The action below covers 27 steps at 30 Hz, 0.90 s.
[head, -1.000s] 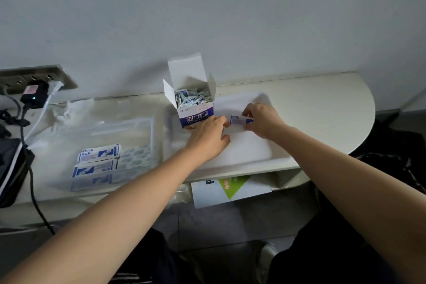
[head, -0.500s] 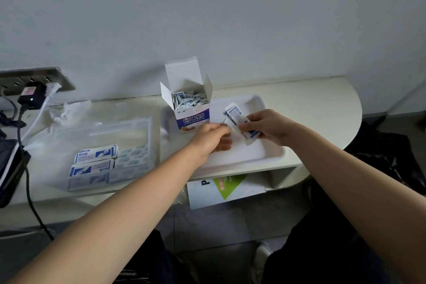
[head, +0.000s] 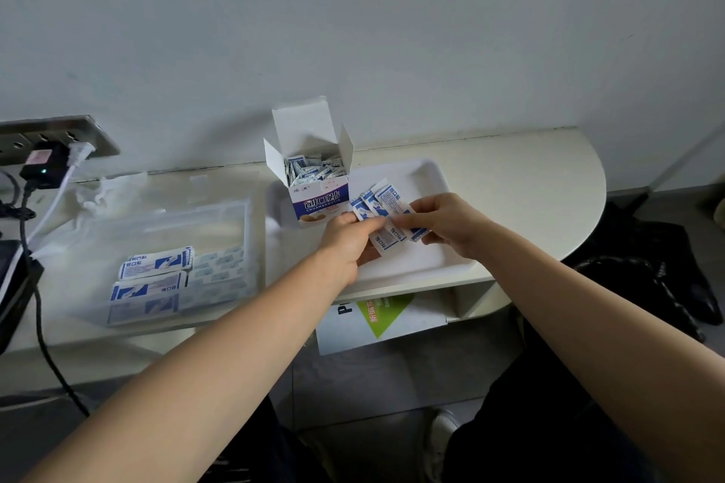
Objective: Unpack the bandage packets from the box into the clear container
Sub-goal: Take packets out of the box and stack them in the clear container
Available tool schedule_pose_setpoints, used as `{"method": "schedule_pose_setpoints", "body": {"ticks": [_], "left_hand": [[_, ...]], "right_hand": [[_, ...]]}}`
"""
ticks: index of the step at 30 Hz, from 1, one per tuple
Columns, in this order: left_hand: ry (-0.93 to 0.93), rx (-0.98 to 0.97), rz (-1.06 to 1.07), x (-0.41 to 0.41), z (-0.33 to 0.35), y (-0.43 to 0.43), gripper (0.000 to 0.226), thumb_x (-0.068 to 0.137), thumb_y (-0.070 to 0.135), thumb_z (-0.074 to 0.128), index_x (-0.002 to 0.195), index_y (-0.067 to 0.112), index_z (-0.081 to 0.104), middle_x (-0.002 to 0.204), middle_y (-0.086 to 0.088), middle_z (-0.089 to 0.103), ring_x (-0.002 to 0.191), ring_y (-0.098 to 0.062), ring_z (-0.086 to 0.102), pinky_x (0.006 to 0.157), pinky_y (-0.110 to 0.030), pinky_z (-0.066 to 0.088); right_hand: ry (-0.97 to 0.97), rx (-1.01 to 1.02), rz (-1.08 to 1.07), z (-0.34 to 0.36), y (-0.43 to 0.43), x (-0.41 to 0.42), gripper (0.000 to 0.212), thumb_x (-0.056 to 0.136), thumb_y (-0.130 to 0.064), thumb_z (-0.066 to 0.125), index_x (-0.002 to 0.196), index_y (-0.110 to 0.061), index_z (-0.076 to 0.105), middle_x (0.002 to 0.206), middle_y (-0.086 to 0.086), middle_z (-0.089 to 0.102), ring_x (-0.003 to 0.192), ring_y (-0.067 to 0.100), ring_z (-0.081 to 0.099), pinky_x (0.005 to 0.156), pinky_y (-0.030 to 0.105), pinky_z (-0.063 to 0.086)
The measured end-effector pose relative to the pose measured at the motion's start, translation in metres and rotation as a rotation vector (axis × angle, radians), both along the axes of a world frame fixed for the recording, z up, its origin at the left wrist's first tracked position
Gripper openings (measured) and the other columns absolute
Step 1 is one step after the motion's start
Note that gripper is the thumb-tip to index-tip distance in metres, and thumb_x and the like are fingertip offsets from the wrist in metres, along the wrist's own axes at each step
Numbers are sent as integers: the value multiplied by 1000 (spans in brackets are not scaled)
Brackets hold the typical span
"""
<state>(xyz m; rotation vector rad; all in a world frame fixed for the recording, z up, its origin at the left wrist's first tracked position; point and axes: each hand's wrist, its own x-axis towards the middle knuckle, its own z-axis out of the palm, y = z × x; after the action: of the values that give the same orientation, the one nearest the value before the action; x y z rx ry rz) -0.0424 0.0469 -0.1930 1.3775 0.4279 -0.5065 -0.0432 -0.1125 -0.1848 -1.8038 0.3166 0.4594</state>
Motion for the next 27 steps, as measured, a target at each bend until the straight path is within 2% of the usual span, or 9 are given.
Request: {"method": "schedule_pose_setpoints", "body": {"ticks": [2,6,10,13,16,19,22,24,27], "left_hand": [[0,-7,16,0,1,0,12,84,5,68,93,12,66,93,-14,71,76,-25,68,73,-38,58],[-22,23,52,1,1,1,11,84,4,68,85,14,65,88,-13,71,70,-24,67,68,-37,58],[-32,59,34,1,2,3,11,83,3,69,88,12,65,93,-16,70,71,-24,67,67,-37,58],[-47,46,17,0,4,2,13,84,3,68,85,15,64,82,-10,69,66,-21,66,58,-33,58],[-54,34,14,0,6,1,14,83,4,69,83,17,65,77,-7,69,64,-19,66,57,-31,57],[-82,80,11,-1,4,-1,13,81,3,71,83,16,65,78,-6,69,64,-19,65,61,-31,57],[-130,132,15,-2,4,-1,14,80,1,71,86,13,66,83,-8,69,65,-19,65,64,-32,57],[-150,141,11,-3,5,0,14,81,0,69,88,13,66,82,-7,69,65,-18,65,60,-29,57],[-175,167,-10,-4,4,-1,14,83,1,68,92,11,67,83,-7,69,68,-17,66,58,-25,57]], "right_hand": [[-3,3,1,0,-1,-1,28,78,-27,77,97,-7,73,80,3,70,62,7,56,56,19,43],[-31,19,-13,1,-4,-2,21,81,-18,75,99,-10,70,83,4,69,60,8,58,54,18,44],[-48,33,-75,0,-7,-2,13,80,-18,76,79,-13,64,73,4,67,60,11,59,55,20,46],[-44,19,-68,-2,-5,-3,17,80,-25,76,87,-10,71,73,1,67,60,8,57,56,19,43],[-43,18,-73,-3,-5,-3,21,80,-25,76,94,-9,73,75,2,67,61,8,56,58,19,43],[-51,1,-58,-4,-5,-4,22,81,-25,75,96,-9,73,78,4,68,62,8,56,59,19,43],[-78,9,-67,-3,-6,-4,12,84,-23,72,90,-13,72,78,3,65,64,9,55,60,19,43],[-63,14,-25,-1,-6,-4,9,85,-24,70,88,-15,71,77,1,65,65,9,55,61,20,42],[-46,-26,32,-2,-1,-5,17,85,-26,71,94,-12,72,80,2,68,66,8,57,62,21,43]]}}
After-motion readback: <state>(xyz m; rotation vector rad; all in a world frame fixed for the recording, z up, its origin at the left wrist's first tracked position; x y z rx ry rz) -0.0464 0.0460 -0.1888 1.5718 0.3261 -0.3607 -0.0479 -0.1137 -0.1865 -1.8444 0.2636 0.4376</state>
